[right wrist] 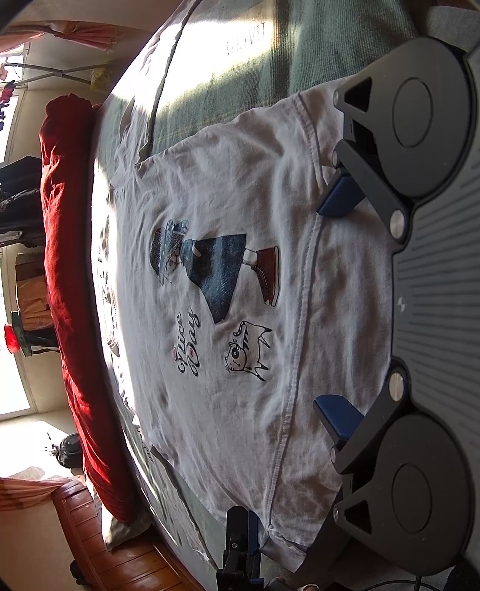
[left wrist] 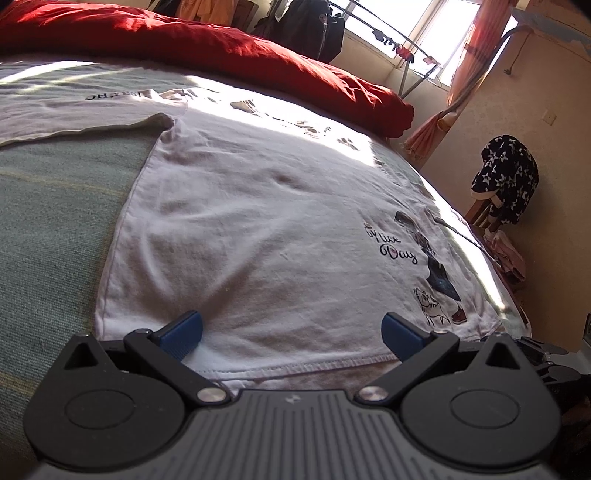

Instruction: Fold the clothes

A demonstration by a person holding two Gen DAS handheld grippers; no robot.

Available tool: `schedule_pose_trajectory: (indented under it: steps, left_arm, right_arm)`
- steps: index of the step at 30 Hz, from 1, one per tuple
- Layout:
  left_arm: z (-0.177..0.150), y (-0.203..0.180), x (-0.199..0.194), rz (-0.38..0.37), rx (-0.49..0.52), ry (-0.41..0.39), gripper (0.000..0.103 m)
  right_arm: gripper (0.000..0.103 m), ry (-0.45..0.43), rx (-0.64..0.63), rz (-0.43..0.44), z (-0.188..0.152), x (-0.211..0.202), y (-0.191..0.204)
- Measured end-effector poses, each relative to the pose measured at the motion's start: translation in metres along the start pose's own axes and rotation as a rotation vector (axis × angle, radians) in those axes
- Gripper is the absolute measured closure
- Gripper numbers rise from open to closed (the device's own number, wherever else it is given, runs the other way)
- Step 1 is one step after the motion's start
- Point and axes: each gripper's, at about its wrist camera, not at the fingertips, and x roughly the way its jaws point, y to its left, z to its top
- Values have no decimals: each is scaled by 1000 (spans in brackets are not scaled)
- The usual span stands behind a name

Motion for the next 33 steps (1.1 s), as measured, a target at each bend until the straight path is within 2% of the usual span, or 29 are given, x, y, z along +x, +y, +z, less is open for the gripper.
schedule_pose_trajectory:
  steps: [6, 11, 14, 18, 25, 28, 33]
  left_arm:
    - [3, -2, -6, 2, 3, -6, 1]
    - [14, -2, -23, 22, 42, -55, 1]
    - [24, 15, -36, 23, -19, -105, 1]
    - [33, 49, -45, 22, -155, -148, 1]
    - [51, 99, -72, 116, -210, -180, 1]
    - [63, 128, -94, 133, -265, -234, 1]
    - [77, 190, -127, 155, -442, -345, 1]
  right_arm:
    - [0, -3, 11, -1, 2, -2, 0]
    - [0, -22, 30, 24, 8, -7, 1]
    - [0, -35, 27, 40, 14, -8, 6]
    - [0, -34, 16, 62, 20, -4, 16]
    - [0, 2, -20, 61, 26, 8, 33]
    - [0, 16, -23, 63, 29, 15, 39]
    - [0, 34, -31, 69, 35, 25, 48]
